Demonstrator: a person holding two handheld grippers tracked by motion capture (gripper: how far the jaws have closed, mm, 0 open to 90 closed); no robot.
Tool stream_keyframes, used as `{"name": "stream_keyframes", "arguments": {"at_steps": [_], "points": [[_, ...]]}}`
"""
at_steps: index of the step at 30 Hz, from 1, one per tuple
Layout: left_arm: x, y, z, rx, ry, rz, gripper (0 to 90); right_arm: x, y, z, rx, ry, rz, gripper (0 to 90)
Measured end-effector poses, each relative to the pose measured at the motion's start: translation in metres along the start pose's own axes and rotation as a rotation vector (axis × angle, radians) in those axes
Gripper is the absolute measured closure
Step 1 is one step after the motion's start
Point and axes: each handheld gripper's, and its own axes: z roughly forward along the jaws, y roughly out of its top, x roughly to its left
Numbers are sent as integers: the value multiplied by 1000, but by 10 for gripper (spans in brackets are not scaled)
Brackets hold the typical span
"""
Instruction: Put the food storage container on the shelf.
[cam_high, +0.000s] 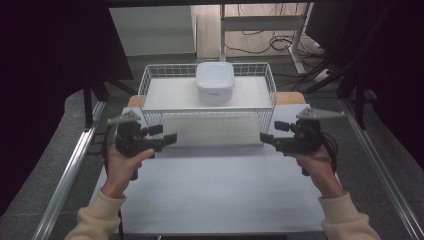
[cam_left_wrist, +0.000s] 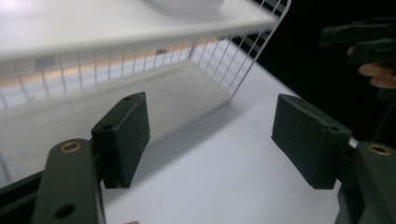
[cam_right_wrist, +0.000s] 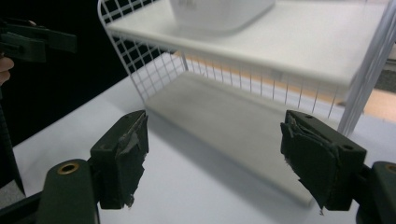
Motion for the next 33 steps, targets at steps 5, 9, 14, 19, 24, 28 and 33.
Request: {"name": "stream_keyframes", "arguments": {"at_steps": [5,9,14,19,24,28,33], "points": [[1,-44,7,64,37,-10,268,2,-49,-3,42,8,29,231],[4,-65,11,98,34,-35,265,-1,-79,-4,74,-5,53,231],[6,-79,19,140,52,-35,262,-5,-101,-4,113,-34,34,231],[5,-82,23,152,51,-30,261,-6,-109,0,136,-45,23,232],[4,-83,26,160,53,-8,260,-6,-110,1,132,-50,16,232],[5,-83,25,157,64,-5,259,-8,-110,0,129,-62,11,231],[6,-84,26,157,74,1,256,-10,-111,-1,115,-68,3,219]]}}
